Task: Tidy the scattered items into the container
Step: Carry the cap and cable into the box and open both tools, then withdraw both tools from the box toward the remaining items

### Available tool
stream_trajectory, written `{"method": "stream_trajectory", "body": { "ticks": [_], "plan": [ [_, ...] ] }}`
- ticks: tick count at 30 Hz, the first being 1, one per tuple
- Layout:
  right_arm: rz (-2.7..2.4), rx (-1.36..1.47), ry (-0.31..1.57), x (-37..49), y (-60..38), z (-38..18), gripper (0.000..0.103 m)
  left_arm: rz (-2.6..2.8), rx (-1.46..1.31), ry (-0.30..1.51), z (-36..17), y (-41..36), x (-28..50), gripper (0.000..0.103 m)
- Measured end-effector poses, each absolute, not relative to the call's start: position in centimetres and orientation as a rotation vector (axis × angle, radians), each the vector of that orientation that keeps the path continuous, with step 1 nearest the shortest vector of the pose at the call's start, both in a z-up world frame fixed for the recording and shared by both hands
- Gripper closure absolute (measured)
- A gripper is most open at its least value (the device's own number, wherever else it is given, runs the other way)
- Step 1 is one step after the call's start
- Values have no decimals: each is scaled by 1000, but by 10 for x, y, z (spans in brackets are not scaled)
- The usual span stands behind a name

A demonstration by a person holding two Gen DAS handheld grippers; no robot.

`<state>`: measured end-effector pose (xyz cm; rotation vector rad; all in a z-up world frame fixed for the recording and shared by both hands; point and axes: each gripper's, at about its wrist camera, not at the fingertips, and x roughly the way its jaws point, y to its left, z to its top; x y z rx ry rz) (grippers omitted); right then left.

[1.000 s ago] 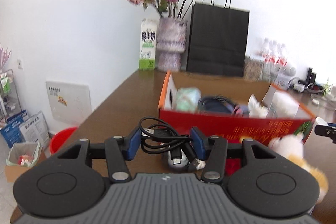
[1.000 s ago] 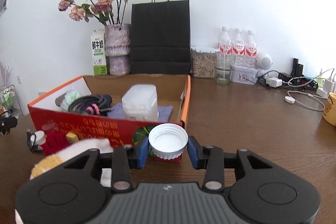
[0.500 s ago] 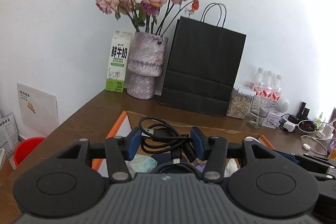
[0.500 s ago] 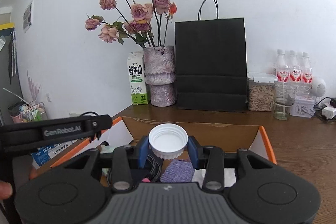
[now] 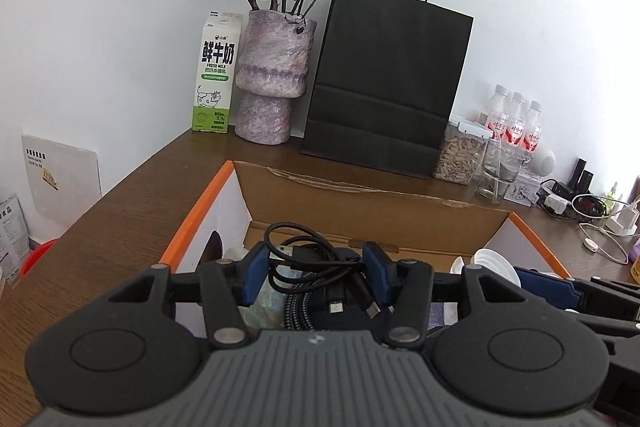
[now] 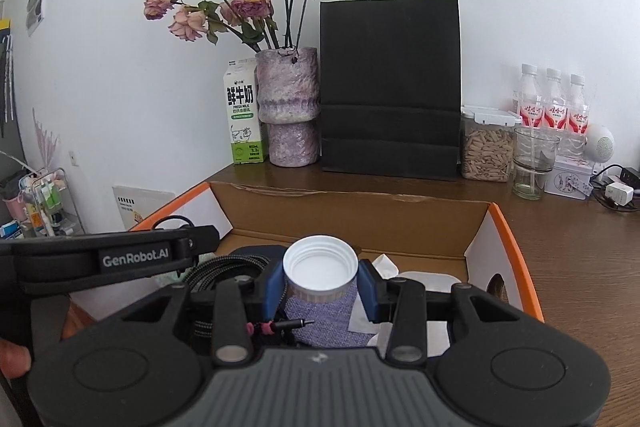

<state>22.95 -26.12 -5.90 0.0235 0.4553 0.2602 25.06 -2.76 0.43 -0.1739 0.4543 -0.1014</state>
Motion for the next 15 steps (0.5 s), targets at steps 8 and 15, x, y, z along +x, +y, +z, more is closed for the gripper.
{"method": "stream_trajectory", "body": {
  "ticks": [8, 15],
  "plan": [
    [260, 45, 382, 221, -266, -54, 2, -35, -148, 307, 18, -28, 235, 0],
    [240, 44, 368, 218, -269, -50, 2, -30, -153, 300, 19, -28, 234, 0]
  ]
}}
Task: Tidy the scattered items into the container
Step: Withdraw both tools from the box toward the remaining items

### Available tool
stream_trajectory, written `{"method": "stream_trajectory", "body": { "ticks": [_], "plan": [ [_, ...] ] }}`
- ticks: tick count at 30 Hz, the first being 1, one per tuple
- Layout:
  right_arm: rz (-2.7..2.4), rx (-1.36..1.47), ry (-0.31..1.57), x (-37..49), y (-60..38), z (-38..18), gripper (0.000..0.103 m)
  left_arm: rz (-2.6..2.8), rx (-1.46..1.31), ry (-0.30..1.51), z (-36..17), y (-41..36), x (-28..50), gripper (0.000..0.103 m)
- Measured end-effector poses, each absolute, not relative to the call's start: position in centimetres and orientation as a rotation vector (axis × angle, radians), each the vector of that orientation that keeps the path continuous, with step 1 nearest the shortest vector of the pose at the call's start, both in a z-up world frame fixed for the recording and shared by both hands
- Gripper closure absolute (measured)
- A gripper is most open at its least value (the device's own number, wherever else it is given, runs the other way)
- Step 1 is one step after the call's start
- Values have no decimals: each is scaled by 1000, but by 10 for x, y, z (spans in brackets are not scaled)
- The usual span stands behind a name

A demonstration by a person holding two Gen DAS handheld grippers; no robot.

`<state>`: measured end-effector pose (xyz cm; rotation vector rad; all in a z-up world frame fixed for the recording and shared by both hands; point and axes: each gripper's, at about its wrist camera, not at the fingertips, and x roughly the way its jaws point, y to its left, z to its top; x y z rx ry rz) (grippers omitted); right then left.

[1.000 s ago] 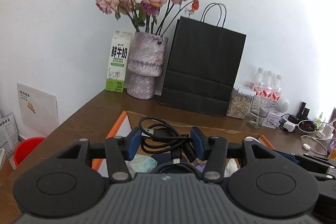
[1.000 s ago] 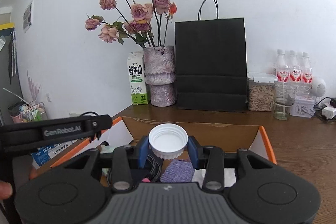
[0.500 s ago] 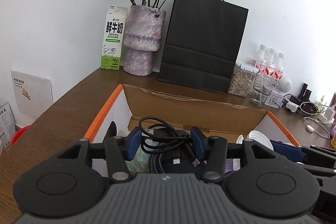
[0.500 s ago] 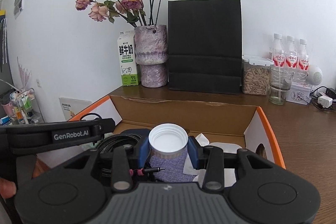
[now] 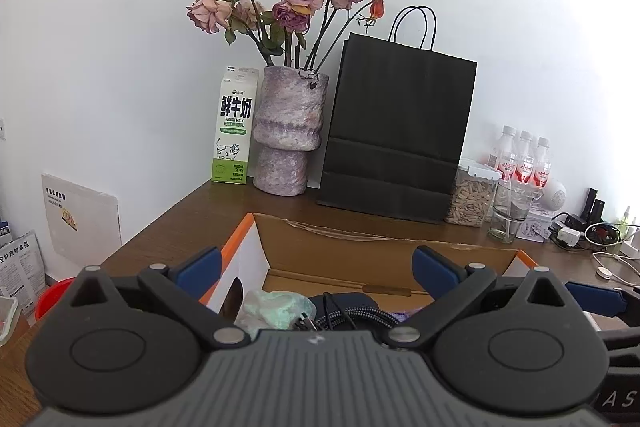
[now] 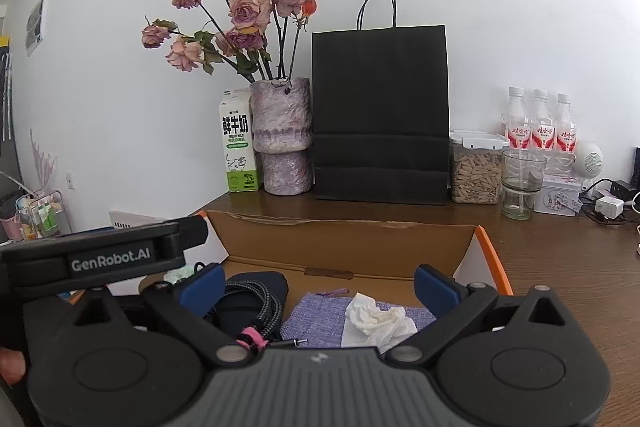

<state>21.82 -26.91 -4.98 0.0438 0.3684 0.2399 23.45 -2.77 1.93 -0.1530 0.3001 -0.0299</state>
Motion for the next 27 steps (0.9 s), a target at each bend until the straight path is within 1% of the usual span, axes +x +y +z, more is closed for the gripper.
{"method": "stream_trajectory", "body": {
  "ticks": [13, 20, 27],
  "plan": [
    [210, 67, 356, 216, -274, -47, 2, -42, -187, 286, 21, -23, 231, 0],
    [223, 108, 324, 217, -282, -38, 2, -58, -293, 244, 25, -15, 230, 0],
    [250, 128, 281, 208, -286, -16, 2, -41, -336, 220, 53, -5, 219, 0]
  ]
}}
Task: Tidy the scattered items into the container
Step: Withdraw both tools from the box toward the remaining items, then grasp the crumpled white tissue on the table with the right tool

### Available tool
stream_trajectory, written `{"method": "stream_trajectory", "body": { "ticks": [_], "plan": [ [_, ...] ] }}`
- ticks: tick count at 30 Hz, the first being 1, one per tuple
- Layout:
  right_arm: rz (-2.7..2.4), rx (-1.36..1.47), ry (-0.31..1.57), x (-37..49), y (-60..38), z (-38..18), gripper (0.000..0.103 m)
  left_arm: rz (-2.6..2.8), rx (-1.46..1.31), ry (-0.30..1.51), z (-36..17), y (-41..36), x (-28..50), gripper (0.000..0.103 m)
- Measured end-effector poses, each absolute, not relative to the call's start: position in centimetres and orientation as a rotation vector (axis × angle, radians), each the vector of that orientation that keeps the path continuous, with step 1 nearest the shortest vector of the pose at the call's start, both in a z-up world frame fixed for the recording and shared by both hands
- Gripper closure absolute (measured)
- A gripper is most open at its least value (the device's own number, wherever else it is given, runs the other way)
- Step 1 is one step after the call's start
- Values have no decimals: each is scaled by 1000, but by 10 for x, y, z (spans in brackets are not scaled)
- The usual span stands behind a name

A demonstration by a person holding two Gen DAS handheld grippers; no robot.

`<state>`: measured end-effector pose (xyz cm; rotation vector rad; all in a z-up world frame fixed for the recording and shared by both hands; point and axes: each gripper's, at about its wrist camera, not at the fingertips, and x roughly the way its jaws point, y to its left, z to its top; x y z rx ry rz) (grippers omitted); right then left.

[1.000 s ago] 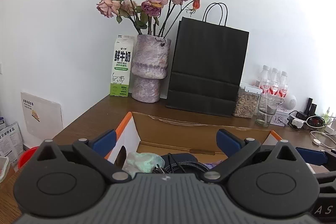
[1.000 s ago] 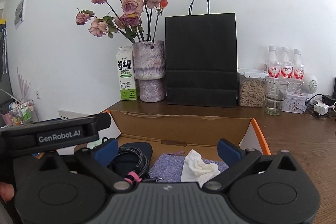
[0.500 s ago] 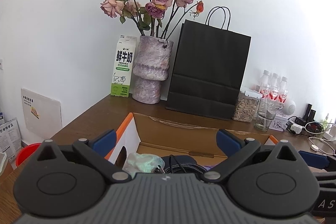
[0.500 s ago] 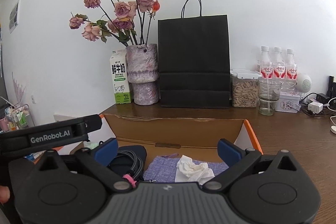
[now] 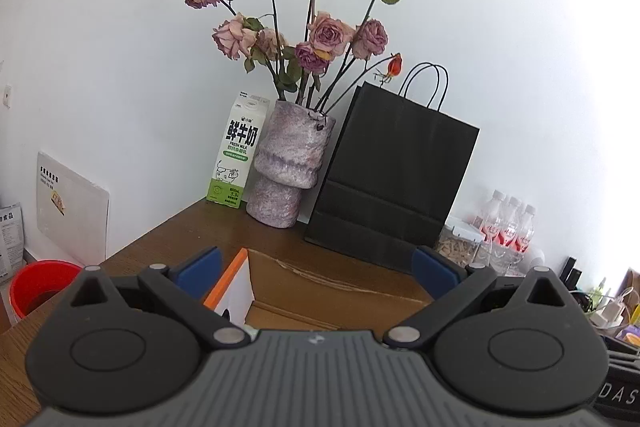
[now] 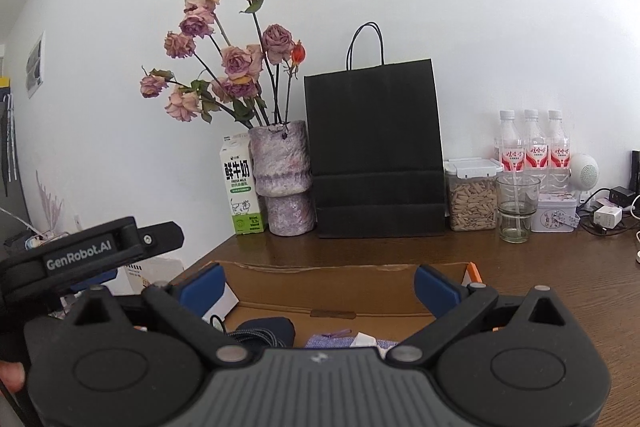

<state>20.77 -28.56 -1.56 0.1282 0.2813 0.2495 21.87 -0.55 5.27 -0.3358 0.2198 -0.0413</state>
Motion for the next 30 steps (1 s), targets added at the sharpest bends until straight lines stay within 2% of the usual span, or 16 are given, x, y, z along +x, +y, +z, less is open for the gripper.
{"method": "stream_trajectory", "body": {
  "ticks": [5, 13, 23, 30],
  "plan": [
    [246, 137, 244, 193, -289, 4, 2, -28, -380, 218, 70, 2, 208, 0],
    [250, 53, 252, 142, -300, 17, 1, -68, -278, 259, 85, -4, 169, 0],
    [239, -29, 379, 62, -318, -13, 1, -88, -92, 397, 55, -13, 89, 0],
    [276, -14, 503, 1, -307, -46, 1, -15, -92, 494, 29, 11, 41, 0]
  ]
}}
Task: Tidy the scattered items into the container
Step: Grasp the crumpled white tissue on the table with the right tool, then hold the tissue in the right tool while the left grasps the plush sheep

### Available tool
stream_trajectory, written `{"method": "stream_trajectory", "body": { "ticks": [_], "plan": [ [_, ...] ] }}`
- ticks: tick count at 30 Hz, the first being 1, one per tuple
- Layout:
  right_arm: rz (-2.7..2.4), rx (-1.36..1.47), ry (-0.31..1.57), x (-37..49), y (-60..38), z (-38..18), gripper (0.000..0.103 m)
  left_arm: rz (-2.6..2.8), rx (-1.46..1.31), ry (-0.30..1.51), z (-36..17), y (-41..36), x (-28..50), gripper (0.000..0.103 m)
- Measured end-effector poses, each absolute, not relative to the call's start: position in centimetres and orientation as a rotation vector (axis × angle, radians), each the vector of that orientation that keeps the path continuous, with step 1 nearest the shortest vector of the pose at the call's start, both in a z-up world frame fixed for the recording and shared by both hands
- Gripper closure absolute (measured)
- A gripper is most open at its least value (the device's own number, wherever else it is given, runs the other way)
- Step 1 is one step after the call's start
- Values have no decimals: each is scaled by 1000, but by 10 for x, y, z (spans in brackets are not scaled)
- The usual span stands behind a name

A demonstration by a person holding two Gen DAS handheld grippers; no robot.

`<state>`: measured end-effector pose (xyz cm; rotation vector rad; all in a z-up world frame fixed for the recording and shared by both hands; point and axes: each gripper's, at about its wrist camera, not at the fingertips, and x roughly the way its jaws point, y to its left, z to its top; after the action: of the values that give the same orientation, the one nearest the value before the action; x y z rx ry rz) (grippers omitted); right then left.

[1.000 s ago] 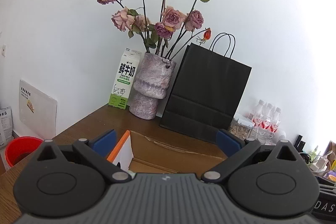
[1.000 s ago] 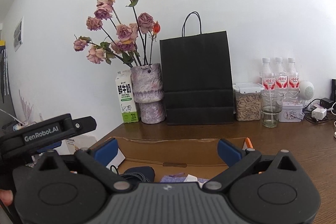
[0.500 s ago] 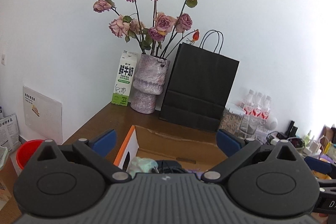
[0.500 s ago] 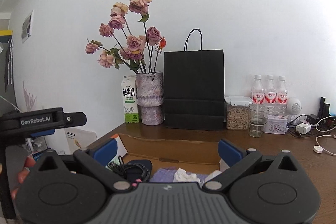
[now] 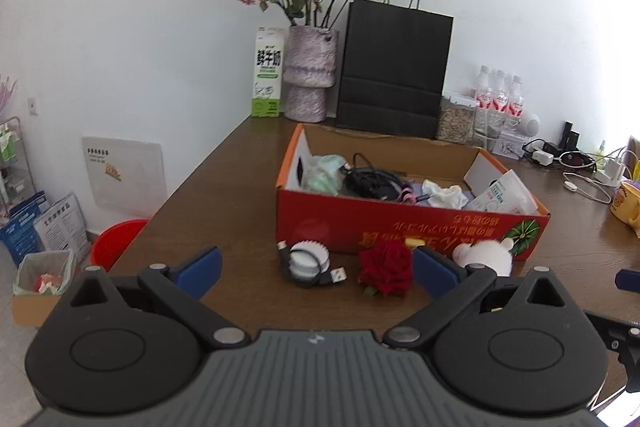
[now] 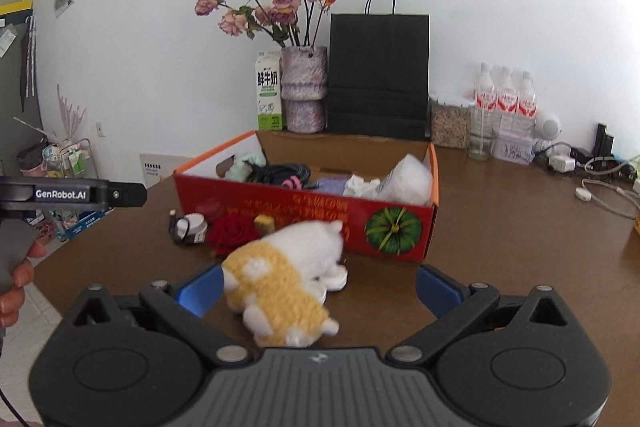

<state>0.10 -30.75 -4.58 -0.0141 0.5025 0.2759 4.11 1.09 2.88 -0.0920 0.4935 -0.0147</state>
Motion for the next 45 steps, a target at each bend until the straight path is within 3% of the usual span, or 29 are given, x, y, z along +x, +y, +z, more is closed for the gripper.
{"method": "stream_trajectory", "body": {
  "ticks": [6, 18, 21, 22, 23, 45],
  "plan": [
    [306, 9, 593, -20, -281, -64, 3, 29, -78, 563, 10, 37, 11, 0],
    [327, -55, 737, -4, -231, -91, 30, 12, -122, 643, -18, 63, 9, 0],
    [333, -62, 752, 0, -225, -96, 56, 21, -130, 655, -21, 65, 9, 0],
    [325, -71, 741, 0, -224, -96, 75, 24, -133, 658, -22, 66, 9, 0],
    [320, -75, 736, -1, -224, -96, 82, 26, -134, 662, -23, 66, 10, 0],
    [174, 11, 623, -9, -296, -76, 83, -191, -41, 640, -17, -2, 22, 0]
  ]
}}
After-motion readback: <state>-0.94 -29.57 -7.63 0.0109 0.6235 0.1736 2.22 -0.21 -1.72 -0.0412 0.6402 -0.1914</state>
